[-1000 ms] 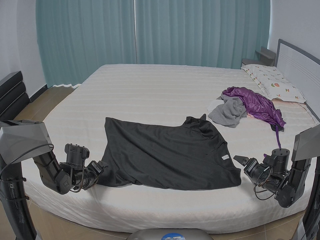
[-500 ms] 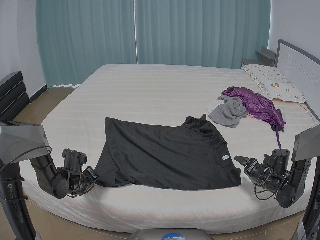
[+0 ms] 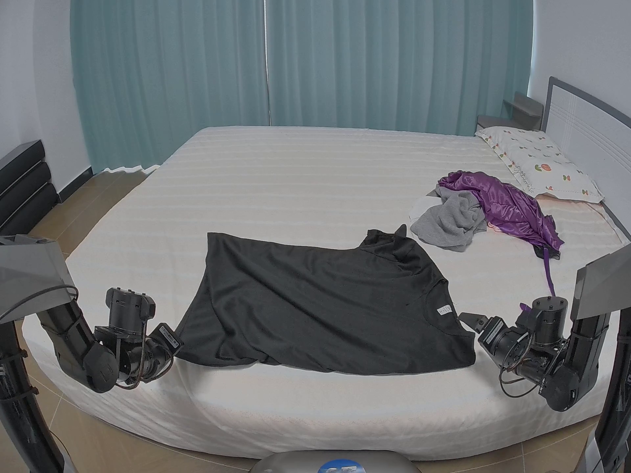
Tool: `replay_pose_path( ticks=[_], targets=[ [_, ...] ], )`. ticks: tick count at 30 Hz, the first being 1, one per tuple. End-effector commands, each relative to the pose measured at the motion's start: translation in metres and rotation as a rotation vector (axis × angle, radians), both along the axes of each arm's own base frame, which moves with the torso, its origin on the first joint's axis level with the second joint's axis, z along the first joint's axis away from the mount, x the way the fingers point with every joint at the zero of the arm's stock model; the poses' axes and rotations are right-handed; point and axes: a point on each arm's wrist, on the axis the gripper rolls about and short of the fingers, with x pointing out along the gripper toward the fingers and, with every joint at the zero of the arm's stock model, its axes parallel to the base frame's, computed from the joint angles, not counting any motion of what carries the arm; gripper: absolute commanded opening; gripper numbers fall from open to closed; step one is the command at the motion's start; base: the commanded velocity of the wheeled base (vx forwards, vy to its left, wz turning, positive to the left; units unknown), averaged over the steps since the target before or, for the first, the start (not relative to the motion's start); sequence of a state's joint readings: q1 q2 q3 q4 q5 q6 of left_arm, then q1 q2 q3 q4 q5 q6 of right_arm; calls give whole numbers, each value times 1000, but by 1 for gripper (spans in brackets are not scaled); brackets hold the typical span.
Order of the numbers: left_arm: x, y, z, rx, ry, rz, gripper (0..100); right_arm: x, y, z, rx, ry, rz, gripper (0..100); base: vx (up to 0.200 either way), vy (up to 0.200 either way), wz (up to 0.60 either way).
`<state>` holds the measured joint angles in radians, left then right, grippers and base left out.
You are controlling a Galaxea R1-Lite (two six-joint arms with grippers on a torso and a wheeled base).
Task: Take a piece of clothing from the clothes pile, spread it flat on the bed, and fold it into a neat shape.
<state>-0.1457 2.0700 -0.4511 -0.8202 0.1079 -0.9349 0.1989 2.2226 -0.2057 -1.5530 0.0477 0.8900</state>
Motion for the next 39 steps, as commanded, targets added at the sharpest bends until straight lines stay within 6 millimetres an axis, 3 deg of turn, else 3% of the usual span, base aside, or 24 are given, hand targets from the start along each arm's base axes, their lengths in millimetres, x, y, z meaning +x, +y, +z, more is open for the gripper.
replay_pose_path(
  ticks=[1, 14, 26, 27, 35, 39],
  targets=[
    [-1, 2, 4, 0, -12, 6, 0, 0, 1, -12, -21, 30, 11, 100, 0, 0, 0],
    [-7, 7, 5, 6, -1, 16, 0, 6, 3, -39, -82, 91, 38, 100, 0, 0, 0],
    [-14, 12, 8, 46, 3, -11, 0, 17, 5, -45, -76, 74, 37, 100, 0, 0, 0],
    [-15, 12, 8, 49, 5, -13, 0, 18, 5, -45, -76, 71, 37, 0, 0, 0, 0],
    [-18, 15, 7, 70, 18, -25, 0, 18, 6, -41, -73, 58, 38, 0, 0, 0, 0],
    [-16, 16, 5, 68, 20, -21, 0, 24, 5, -29, -62, 1, 33, 0, 0, 0, 0]
  ],
)
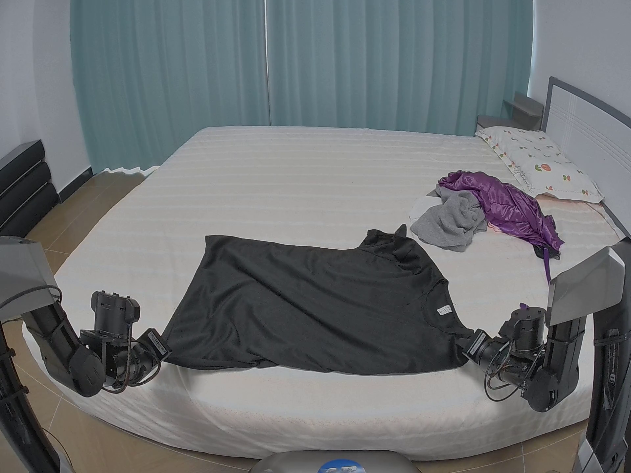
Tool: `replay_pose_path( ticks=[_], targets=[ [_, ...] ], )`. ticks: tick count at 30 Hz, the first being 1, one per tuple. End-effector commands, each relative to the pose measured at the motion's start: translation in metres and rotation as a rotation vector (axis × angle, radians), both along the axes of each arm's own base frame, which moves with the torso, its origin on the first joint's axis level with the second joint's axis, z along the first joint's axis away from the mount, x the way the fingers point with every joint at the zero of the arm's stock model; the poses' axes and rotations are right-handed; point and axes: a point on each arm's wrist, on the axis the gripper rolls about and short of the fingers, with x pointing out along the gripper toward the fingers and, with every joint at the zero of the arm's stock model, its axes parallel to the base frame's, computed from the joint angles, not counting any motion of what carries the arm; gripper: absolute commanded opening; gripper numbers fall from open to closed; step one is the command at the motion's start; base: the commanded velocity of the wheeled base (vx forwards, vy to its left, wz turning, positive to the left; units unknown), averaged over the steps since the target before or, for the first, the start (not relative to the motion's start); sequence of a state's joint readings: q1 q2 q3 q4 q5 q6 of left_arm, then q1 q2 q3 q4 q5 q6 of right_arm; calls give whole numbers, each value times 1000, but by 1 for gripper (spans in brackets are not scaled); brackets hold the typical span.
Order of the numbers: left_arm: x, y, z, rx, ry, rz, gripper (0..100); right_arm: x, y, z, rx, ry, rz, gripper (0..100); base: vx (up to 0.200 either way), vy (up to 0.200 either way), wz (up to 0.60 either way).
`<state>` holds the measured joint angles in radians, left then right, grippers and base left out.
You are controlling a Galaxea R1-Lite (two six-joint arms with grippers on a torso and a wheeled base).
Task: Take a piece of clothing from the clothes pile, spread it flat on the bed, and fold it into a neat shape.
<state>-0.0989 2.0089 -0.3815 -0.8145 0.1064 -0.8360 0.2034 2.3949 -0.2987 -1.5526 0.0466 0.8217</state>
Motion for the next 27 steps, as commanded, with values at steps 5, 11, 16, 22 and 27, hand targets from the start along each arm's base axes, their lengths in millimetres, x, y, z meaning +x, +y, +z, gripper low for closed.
replay_pose_path(
  ticks=[5, 11, 16, 22, 27],
  targets=[
    [2, 1, -2, -4, -3, 6, 0, 13, 0, 20, 19, -102, -5, 0, 0, 0, 0],
    [3, 1, -1, -10, -8, 11, 0, 33, -2, 29, 29, -167, -16, 0, 0, 0, 0],
    [4, 1, -1, -11, -11, 10, 0, 69, -2, 42, 37, -211, -38, 0, 0, 0, 0],
    [4, 2, -1, -14, -9, 11, 0, 99, 7, 50, 41, -233, -35, 0, 0, 0, 0],
    [6, 1, -7, -13, 0, 9, 0, 130, 12, 50, 38, -240, -44, 0, 0, 0, 0]
  ],
)
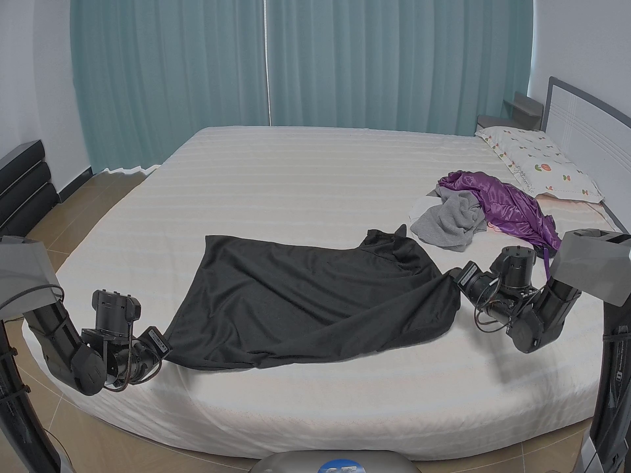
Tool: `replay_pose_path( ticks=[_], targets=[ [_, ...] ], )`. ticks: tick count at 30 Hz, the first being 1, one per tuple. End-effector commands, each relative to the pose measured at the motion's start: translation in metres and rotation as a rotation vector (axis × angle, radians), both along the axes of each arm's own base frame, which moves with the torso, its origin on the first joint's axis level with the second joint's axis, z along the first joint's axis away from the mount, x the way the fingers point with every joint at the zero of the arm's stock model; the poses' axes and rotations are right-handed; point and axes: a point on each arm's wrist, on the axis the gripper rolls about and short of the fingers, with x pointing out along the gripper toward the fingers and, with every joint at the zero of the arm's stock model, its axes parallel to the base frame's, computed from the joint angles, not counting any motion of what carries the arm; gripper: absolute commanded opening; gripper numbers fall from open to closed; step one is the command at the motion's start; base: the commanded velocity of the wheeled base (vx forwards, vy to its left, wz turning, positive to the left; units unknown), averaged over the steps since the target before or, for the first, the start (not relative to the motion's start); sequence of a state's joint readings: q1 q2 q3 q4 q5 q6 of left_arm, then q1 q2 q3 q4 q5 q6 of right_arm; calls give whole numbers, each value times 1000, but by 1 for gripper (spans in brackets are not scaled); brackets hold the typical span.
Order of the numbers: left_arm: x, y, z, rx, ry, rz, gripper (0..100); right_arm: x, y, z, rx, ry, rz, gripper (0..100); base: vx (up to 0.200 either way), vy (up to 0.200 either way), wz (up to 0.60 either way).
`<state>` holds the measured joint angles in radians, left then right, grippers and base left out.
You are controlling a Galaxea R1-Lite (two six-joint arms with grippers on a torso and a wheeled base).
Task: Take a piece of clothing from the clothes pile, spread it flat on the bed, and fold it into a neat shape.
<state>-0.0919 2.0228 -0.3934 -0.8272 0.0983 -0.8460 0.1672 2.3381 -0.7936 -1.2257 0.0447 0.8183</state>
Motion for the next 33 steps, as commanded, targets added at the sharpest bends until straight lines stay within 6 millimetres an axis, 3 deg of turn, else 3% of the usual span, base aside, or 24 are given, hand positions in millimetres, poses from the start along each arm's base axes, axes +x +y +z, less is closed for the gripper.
replay_pose_path(
  ticks=[1, 8, 12, 19, 20, 23, 29, 30, 33],
  targets=[
    [2, 0, -7, 0, 12, 0, 0, 33, 6, 0, 2, -15, -8, 0, 0, 0, 0],
    [4, 0, -12, 2, -11, 1, 0, 75, 25, -21, -30, 3, -63, 0, 0, 0, 0],
    [4, 0, -13, -1, -9, 0, 0, 87, 36, -37, -33, -14, -72, 0, 0, 0, 0],
    [4, -1, -13, -2, -6, -2, 0, 102, 42, -44, -36, -72, -118, 0, 0, 0, 0],
    [4, -1, -13, -2, -6, -2, 0, 103, 41, -46, -35, -71, -116, 100, 0, 0, 0],
    [4, -1, -13, -2, -6, -2, 0, 103, 41, -47, -31, -70, -108, 100, 0, 0, 0],
    [4, -1, -13, -4, -6, -2, 0, 93, 30, -21, -17, -132, -123, 100, 0, 0, 0],
    [4, -1, -13, -5, -7, -2, 0, 87, 25, -9, -7, -146, -113, 100, 0, 0, 0],
    [3, -1, -13, -5, -7, -2, 0, 73, 17, 2, -1, -134, -88, 100, 0, 0, 0]
  ],
)
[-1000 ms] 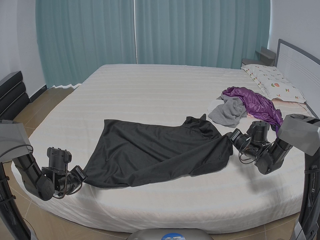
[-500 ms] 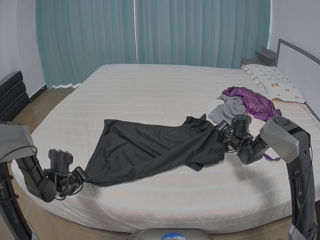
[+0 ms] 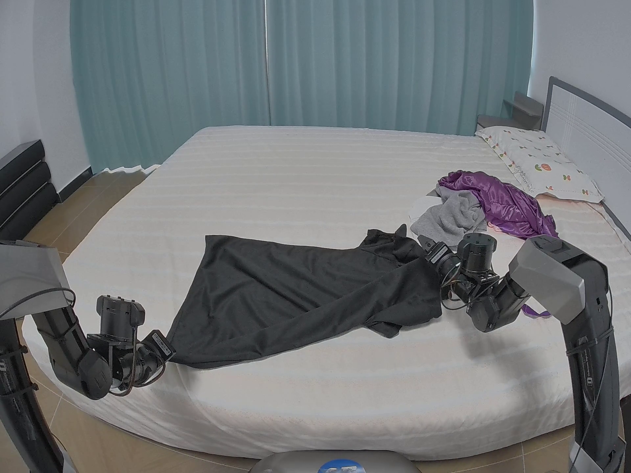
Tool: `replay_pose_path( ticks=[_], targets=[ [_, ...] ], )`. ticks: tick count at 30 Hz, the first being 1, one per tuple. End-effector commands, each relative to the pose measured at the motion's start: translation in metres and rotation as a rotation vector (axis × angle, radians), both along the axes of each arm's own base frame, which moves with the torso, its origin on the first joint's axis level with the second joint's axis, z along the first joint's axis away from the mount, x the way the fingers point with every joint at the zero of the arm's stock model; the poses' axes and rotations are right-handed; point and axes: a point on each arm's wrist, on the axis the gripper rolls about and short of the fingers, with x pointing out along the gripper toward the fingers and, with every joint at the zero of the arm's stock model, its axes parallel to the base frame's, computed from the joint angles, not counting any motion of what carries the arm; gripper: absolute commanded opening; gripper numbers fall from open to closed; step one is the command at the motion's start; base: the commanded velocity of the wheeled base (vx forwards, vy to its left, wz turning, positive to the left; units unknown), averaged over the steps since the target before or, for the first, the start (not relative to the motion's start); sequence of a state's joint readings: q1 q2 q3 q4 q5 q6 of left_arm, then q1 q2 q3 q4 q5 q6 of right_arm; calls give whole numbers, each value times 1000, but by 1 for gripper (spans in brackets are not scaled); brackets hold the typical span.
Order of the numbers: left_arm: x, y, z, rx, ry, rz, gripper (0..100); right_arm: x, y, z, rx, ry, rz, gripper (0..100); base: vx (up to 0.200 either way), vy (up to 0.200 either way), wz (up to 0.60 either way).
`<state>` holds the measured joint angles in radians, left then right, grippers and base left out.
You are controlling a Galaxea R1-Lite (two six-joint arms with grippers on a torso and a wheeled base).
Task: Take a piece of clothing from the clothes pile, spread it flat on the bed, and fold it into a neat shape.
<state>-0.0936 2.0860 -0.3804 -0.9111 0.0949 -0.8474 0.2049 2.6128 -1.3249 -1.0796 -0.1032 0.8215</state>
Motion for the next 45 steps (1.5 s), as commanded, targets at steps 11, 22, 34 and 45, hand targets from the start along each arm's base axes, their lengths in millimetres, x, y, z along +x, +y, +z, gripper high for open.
replay_pose_path(
  ticks=[11, 22, 34, 45],
  targets=[
    [-2, 0, 1, 0, 0, -1, 0, -88, -22, 36, 10, 154, 112, 100, 0, 0, 0],
    [-2, -1, 1, 0, 2, -2, 0, -106, 3, -9, -12, 290, 185, 100, 0, 0, 0],
    [-2, -1, 1, -2, 2, -6, 0, -91, 20, -31, -21, 292, 207, 0, 0, 0, 0],
    [-6, -1, 4, 4, -6, -7, 0, -132, -2, 20, 46, 274, 182, 0, 0, 0, 0]
  ],
)
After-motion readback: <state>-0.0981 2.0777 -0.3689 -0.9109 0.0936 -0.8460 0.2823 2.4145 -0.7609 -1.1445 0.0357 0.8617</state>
